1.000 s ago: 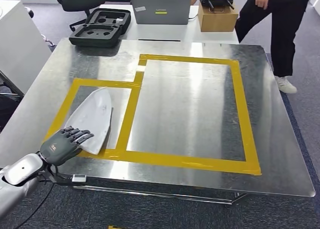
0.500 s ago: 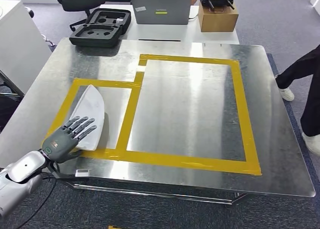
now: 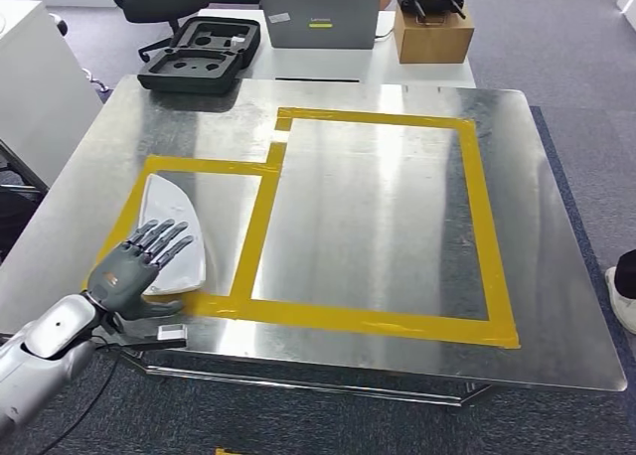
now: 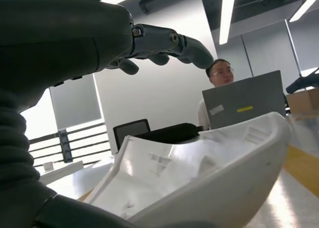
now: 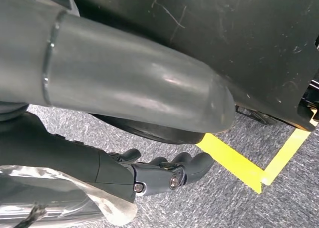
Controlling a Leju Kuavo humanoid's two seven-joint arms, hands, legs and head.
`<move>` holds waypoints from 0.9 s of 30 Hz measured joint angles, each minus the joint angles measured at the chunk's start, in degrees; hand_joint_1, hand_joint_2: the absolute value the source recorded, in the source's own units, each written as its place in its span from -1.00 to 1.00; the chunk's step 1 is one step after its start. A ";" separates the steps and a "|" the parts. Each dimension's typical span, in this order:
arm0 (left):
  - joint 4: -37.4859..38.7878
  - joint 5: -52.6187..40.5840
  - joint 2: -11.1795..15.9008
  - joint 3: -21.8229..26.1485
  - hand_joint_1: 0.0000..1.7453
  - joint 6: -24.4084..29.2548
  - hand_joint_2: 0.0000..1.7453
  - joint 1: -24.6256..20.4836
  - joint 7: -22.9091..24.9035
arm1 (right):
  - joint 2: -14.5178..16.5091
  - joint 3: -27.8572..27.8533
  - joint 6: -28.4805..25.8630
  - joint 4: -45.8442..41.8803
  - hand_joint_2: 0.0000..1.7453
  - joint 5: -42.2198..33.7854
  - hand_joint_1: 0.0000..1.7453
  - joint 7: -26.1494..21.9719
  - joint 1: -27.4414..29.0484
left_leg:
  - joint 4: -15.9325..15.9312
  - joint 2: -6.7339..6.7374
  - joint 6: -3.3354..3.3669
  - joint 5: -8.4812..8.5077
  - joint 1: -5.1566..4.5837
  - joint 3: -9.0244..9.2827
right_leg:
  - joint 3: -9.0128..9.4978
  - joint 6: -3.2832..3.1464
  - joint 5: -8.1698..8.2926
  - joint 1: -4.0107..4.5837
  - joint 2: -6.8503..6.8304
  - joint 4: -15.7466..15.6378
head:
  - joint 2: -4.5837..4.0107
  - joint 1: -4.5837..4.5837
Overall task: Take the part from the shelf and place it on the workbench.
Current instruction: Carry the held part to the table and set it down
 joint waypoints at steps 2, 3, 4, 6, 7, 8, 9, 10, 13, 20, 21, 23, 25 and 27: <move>-0.01 -0.08 -0.26 0.14 -1.00 0.21 -1.00 0.00 0.17 | -0.01 -0.01 0.00 0.00 -1.00 -0.09 -1.00 0.00 0.03 | 0.00 0.00 0.00 0.00 0.00 0.00 | 0.00 0.00 0.00 0.00 0.00 0.00 | 0.00 0.00; -0.03 -0.11 -0.38 0.17 -1.00 0.34 -1.00 0.00 0.23 | -0.01 -0.02 0.00 0.00 -1.00 -0.11 -1.00 -0.01 0.04 | 0.00 0.00 0.00 0.00 0.00 0.00 | 0.00 0.00 0.00 0.00 0.00 0.00 | 0.00 0.00; -0.05 -0.13 -0.50 0.20 -1.00 0.48 -1.00 0.00 0.26 | -0.01 -0.02 0.00 0.00 -1.00 -0.13 -1.00 -0.02 0.05 | 0.00 0.00 0.00 0.00 0.00 0.00 | 0.00 0.00 0.00 0.00 0.00 0.00 | 0.00 0.00; -0.14 -0.13 -0.73 0.30 -1.00 0.76 -1.00 0.00 0.28 | -0.01 -0.03 0.00 0.00 -1.00 -0.14 -1.00 -0.07 0.06 | 0.00 0.00 0.00 0.00 0.00 0.00 | 0.00 0.00 0.00 0.00 0.00 0.00 | 0.00 0.00; -0.20 -0.12 -0.82 0.36 -1.00 0.85 -1.00 0.00 0.28 | -0.01 -0.04 0.00 0.00 -1.00 -0.15 -1.00 -0.10 0.07 | 0.00 0.00 0.00 0.00 0.00 0.00 | 0.00 0.00 0.00 0.00 0.00 0.00 | 0.00 0.00; -0.26 -0.11 -0.90 0.43 -1.00 0.90 -1.00 0.00 0.28 | -0.02 -0.04 0.00 0.00 -1.00 -0.16 -1.00 -0.11 0.08 | 0.00 0.00 0.00 0.00 0.00 0.00 | 0.00 0.00 0.00 0.00 0.00 0.00 | 0.00 0.00; -0.33 -0.10 -0.96 0.50 -1.00 0.93 -1.00 0.00 0.28 | -0.04 -0.05 0.00 0.00 -1.00 -0.16 -1.00 -0.13 0.08 | 0.00 0.00 0.00 0.00 0.00 0.00 | 0.01 0.00 0.00 0.00 0.00 0.00 | 0.00 0.00; -0.39 -0.08 -1.01 0.56 -1.00 0.98 -1.00 0.00 0.28 | -0.06 -0.05 0.00 0.00 -1.00 -0.18 -1.00 -0.14 0.09 | 0.01 0.00 0.00 0.00 0.00 0.00 | 0.01 0.00 0.00 0.00 0.00 0.00 | 0.00 0.00; -0.62 0.08 -1.15 0.80 -1.00 1.44 -1.00 0.00 0.22 | -0.11 -0.07 0.00 0.00 -1.00 -0.19 -1.00 -0.15 0.11 | 0.01 0.00 0.00 0.00 0.00 0.00 | 0.01 0.00 0.00 0.00 0.00 0.00 | 0.00 0.00; -1.42 0.32 -1.41 1.51 -1.00 2.27 -1.00 0.00 -0.06 | -0.14 -0.15 0.00 0.00 -1.00 -0.21 -1.00 -0.15 0.14 | 0.01 0.00 0.00 0.00 0.00 0.00 | 0.01 0.00 0.00 0.00 0.00 0.00 | 0.00 0.01; -1.46 0.32 -1.42 1.52 -1.00 2.28 -1.00 0.00 -0.07 | -0.14 -0.18 0.00 0.00 -1.00 -0.21 -1.00 -0.15 0.15 | 0.01 0.00 0.00 0.00 0.00 0.00 | 0.01 0.00 0.00 0.00 0.00 0.00 | 0.00 0.00; -1.52 0.33 -1.47 1.54 -1.00 2.30 -1.00 0.00 -0.07 | -0.14 -0.22 0.00 0.00 -1.00 -0.21 -1.00 -0.15 0.16 | 0.01 0.00 0.00 0.00 0.00 0.00 | 0.01 0.00 0.00 0.00 0.00 0.00 | 0.00 0.00; -1.54 0.39 -1.54 1.56 -1.00 2.31 -1.00 -0.01 -0.10 | -0.14 -0.28 -0.02 0.00 -1.00 -0.25 -1.00 0.15 0.17 | 0.01 0.00 0.00 0.00 0.00 0.00 | 0.01 0.00 0.00 0.00 0.00 0.00 | 0.00 0.00; -1.57 0.48 -1.65 1.57 -1.00 2.31 -1.00 -0.06 -0.18 | -0.14 -0.39 -0.05 0.00 -1.00 -0.60 -1.00 1.13 0.19 | 0.02 0.00 0.00 0.00 0.00 0.00 | 0.01 0.00 0.00 0.00 -0.01 0.00 | 0.00 0.01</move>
